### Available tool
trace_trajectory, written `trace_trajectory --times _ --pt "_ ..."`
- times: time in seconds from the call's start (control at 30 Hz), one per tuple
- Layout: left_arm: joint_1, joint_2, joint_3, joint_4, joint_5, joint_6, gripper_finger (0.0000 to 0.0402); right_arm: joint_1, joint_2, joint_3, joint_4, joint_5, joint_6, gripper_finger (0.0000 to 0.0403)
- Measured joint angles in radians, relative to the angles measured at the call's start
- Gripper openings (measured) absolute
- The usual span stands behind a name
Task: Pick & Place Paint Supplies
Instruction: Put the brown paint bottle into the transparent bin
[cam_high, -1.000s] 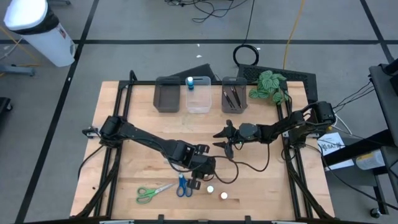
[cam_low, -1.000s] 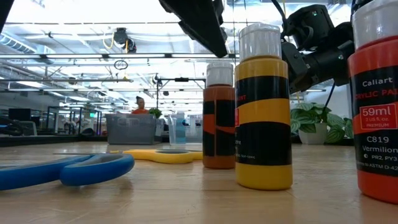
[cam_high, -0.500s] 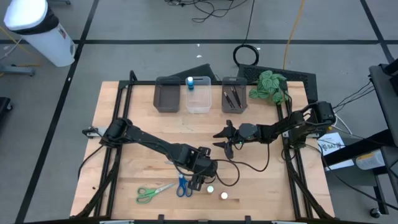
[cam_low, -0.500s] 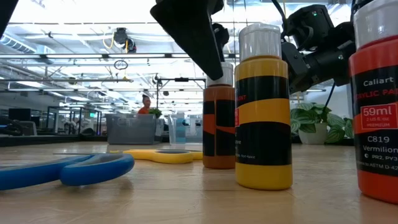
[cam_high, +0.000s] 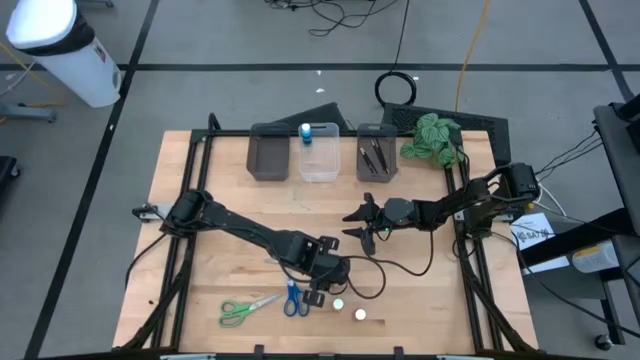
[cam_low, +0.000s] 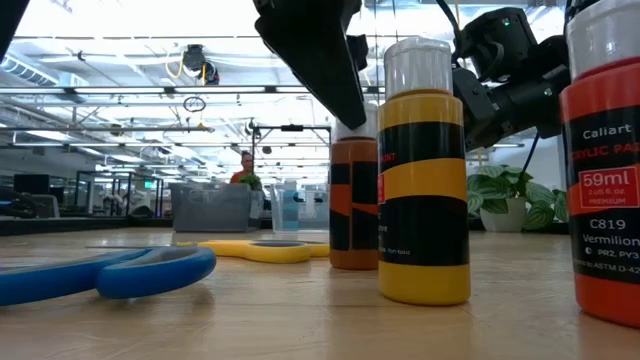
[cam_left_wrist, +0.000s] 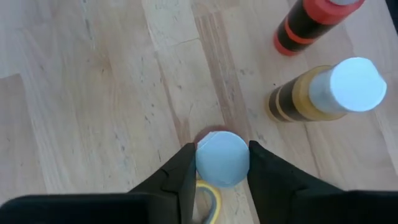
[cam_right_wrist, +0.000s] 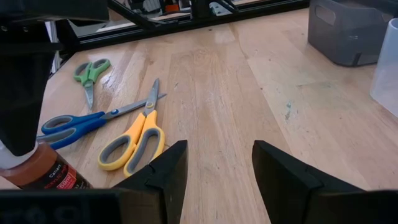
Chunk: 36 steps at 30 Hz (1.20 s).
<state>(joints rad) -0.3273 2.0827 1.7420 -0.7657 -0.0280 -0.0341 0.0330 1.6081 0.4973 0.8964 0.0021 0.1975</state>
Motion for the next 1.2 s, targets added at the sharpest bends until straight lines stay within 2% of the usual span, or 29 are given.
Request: trace_trajectory --times 0.23,0.4,0.6,0.77,0.93,1.1,1.2 --pt "0.009 -0.023 0.000 -0.045 0.000 0.045 0.0124 0.000 0.000 0.000 0.000 0.000 0.000 0.0164" --pt "0.030 -0.139 0.000 -0.138 -0.004 0.082 0.0124 0.000 0.000 0.000 -0.007 0.000 0.000 0.0164" --pt "0.120 -0.314 0.000 -0.218 -0.047 0.112 0.0124 0.000 0.000 0.000 -0.011 0.000 0.000 0.0164" --pt "0.271 -0.447 0.001 -0.228 -0.101 0.125 0.0124 0.000 0.000 0.000 -0.011 0.000 0.000 0.0164" --pt "0.477 -0.499 0.001 -0.223 -0.103 0.145 0.0124 0.000 0.000 0.000 -0.011 0.000 0.000 0.0164" --pt "0.680 -0.459 0.001 -0.207 0.013 0.185 0.0124 0.000 0.000 0.000 -0.011 0.000 0.000 0.0164" --pt "0.766 -0.416 0.001 -0.170 0.054 0.183 0.0124 0.000 0.000 0.000 -0.010 0.000 0.000 0.0164"
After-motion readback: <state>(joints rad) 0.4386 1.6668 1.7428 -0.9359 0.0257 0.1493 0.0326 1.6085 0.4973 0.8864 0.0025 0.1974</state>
